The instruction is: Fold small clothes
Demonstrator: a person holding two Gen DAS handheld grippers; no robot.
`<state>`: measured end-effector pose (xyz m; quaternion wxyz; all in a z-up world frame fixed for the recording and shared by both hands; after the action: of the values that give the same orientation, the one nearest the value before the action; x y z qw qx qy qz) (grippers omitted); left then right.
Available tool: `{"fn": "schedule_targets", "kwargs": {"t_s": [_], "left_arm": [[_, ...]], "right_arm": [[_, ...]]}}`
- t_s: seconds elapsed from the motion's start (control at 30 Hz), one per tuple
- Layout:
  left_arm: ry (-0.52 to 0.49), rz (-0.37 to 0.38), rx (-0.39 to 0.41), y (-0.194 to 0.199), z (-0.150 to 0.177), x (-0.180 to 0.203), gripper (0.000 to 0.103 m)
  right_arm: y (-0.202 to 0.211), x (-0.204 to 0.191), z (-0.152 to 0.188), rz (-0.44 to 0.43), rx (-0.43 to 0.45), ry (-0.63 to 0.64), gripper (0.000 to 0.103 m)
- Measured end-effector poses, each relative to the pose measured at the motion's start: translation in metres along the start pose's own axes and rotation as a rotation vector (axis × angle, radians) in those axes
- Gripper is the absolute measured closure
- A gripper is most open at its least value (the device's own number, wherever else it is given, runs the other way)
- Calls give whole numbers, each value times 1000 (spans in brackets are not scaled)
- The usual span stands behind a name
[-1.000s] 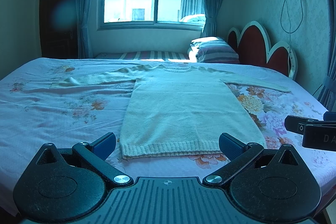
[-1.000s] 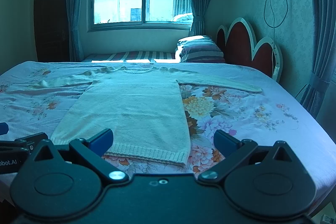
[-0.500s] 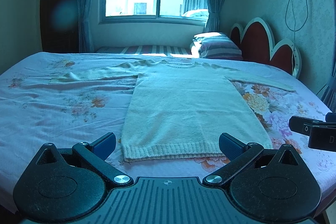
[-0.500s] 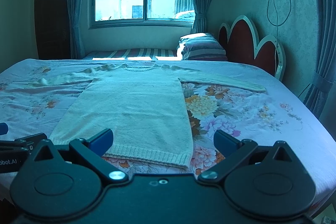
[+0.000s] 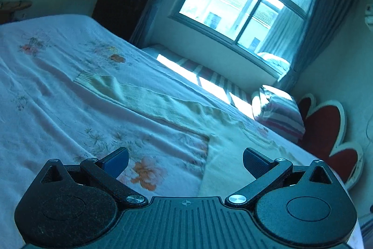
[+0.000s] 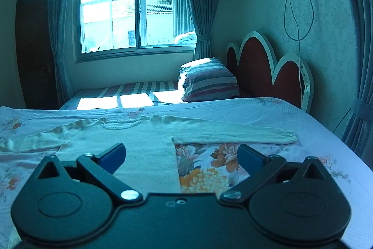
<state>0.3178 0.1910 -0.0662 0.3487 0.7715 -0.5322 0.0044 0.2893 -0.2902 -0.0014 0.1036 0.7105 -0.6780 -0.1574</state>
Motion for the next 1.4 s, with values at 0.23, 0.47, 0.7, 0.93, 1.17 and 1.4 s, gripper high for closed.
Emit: {"fn": "schedule_targets", "kwargs": {"t_s": [0.23,0.47,0.7,0.93,1.17,1.4], "left_arm": [[301,-111,20,-135,-57,-88,19],[526,-105,-27,-228,-71,-131,32],[599,-92,-64,-277,-71,-162,32],[579,-36,-66,-311,-91,-159,33],[548,-63,-101,-328,-81,-161,101],[387,70,112,-289,-162,-69,101]], "right_arm": [[-94,51,-13,-17,-44,-96,1],[-158,90,-5,48,-79,-161,2],[-165,92,3,110,-106,-195,1],[-161,104,-2,215,-106,-214,1],[-154,116,-9,285,-79,-301,1],[-130,136,-15,339,-60,-306,1]]}}
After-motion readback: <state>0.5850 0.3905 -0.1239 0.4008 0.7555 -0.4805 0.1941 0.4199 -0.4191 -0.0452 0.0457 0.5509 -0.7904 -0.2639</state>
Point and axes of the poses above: each gripper's, at about its wrist camera, not at the fingertips, and y roughly against the way its jaws point, x to its right, z to its underside, the point moved 10 cm from there along -y, roughly the way its jaws point, and after that the axes turned 9 degrees about -z, right-handed, at the moved point
